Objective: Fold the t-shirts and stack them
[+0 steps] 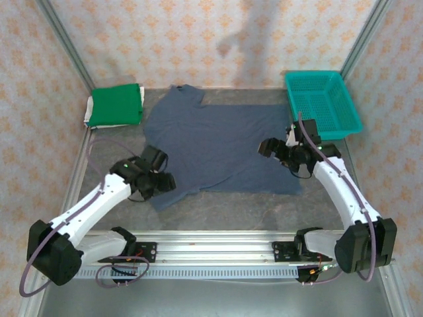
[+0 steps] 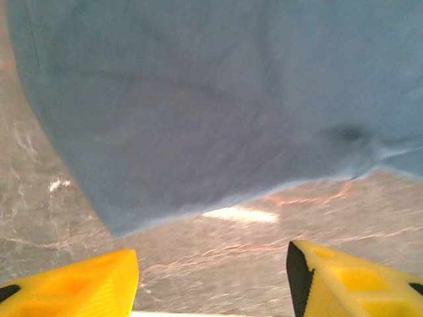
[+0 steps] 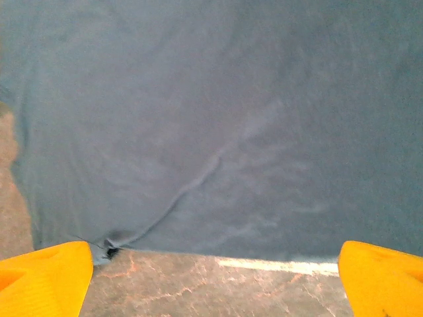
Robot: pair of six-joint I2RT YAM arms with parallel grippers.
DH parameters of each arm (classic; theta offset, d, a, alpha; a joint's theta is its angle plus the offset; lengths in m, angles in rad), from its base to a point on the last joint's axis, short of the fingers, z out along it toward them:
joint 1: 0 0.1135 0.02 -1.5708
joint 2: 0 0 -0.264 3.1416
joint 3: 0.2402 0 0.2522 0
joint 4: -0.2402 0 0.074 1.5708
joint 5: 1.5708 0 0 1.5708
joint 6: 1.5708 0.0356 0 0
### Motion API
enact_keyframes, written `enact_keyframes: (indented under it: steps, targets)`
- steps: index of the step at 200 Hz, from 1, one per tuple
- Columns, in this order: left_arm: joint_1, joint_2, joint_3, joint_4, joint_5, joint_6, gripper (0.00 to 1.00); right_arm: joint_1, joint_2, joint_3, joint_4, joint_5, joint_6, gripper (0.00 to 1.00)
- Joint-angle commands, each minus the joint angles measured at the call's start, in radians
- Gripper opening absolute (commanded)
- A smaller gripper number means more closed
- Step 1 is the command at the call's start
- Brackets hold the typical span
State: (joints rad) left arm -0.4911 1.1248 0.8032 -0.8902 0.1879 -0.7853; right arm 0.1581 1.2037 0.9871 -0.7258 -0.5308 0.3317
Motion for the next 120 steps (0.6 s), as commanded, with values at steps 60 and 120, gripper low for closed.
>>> enact_keyframes:
  steps: [60,120]
  targets:
    - [-0.117,0.246,-0.043,0.088,-0.137,0.021,0.48,0.001,-0.007,-0.017,0.046,-0.02,0.009,0.96]
    - [-0.119,0.422,0.018,0.096,-0.26,0.118,0.37,0.001,0.014,-0.047,0.093,-0.034,0.033,0.95]
